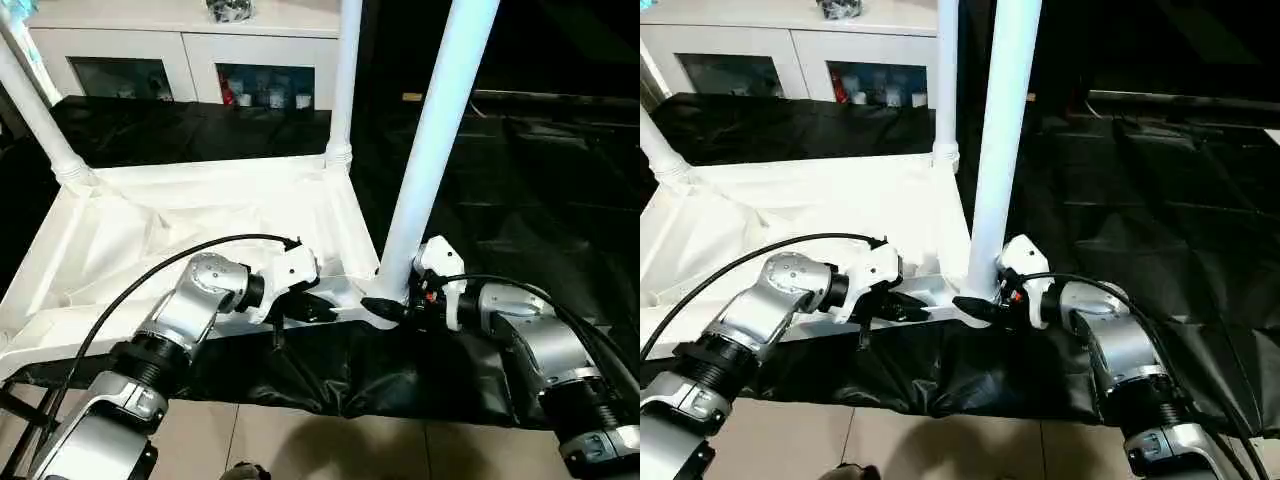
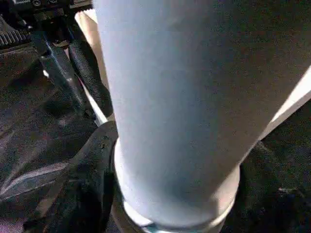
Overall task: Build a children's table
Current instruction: Rotate leg to tighten
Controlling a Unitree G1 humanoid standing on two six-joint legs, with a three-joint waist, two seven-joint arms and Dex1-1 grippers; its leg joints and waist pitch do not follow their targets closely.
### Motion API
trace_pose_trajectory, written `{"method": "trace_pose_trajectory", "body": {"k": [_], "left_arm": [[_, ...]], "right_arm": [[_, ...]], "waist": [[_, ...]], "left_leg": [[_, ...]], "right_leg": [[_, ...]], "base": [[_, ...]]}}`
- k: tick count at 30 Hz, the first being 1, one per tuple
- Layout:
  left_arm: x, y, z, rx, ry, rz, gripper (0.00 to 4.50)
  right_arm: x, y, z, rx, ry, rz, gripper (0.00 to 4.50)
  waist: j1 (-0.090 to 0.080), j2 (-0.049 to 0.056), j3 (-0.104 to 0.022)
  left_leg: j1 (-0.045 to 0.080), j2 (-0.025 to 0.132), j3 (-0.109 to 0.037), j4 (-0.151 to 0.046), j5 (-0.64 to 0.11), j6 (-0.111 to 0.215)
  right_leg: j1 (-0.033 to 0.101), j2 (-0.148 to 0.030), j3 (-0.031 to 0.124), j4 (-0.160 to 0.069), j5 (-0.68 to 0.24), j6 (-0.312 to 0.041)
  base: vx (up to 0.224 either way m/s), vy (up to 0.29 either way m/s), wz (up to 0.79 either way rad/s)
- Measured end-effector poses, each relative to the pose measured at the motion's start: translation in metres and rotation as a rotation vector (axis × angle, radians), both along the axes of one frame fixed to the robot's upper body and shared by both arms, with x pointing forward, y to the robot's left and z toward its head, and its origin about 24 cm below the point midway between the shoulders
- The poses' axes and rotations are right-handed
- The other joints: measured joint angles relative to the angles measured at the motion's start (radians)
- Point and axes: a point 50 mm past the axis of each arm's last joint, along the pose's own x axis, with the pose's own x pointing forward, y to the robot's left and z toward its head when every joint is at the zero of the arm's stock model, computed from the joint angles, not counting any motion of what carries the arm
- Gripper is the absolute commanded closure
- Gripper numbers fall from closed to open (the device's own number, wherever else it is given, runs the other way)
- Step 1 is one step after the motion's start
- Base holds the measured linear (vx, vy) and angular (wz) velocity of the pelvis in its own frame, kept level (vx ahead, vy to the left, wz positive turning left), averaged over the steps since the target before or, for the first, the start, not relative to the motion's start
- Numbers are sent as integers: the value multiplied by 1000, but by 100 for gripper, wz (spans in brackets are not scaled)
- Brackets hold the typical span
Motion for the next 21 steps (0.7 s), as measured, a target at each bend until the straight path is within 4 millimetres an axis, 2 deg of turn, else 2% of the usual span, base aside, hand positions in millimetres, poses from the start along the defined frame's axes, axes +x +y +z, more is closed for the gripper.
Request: {"method": "trace_pose_trajectory", "body": {"k": [4,12,15,18,19,21], "left_arm": [[8,-2,-1,1,-28,95,450],[30,-36,-4,-8,-47,368,450],[34,-48,-4,-9,-69,437,450],[35,-52,-4,-10,-84,448,450],[36,-52,-3,-10,-93,443,450],[36,-52,-3,-12,-100,440,450]], "right_arm": [[10,7,-6,18,-23,-153,178],[43,23,-11,24,-51,-582,178],[51,27,-11,13,-66,-724,178],[54,29,-11,21,-74,-765,178],[54,29,-11,32,-74,-770,122],[54,30,-12,43,-70,-760,108]], "waist": [[-6,-1,0],[-16,-1,-1],[-13,-1,0],[-9,-1,-1],[-7,-1,-1],[-6,-1,-1]], "left_leg": [[1,0,0,0,0,0],[1,-1,-1,1,0,0],[0,-2,-1,1,0,0],[0,-1,-1,1,0,0],[0,-1,-1,1,0,0],[0,-1,0,0,0,0]], "right_leg": [[0,0,0,1,-2,3],[-1,0,1,0,-2,4],[0,-1,1,-1,-2,4],[0,-1,1,-1,-2,4],[0,-1,1,-1,-2,4],[0,0,0,0,-2,3]], "base": [[0,0,0],[0,0,0],[0,0,0],[0,0,0],[0,0,0],[0,0,0]]}}
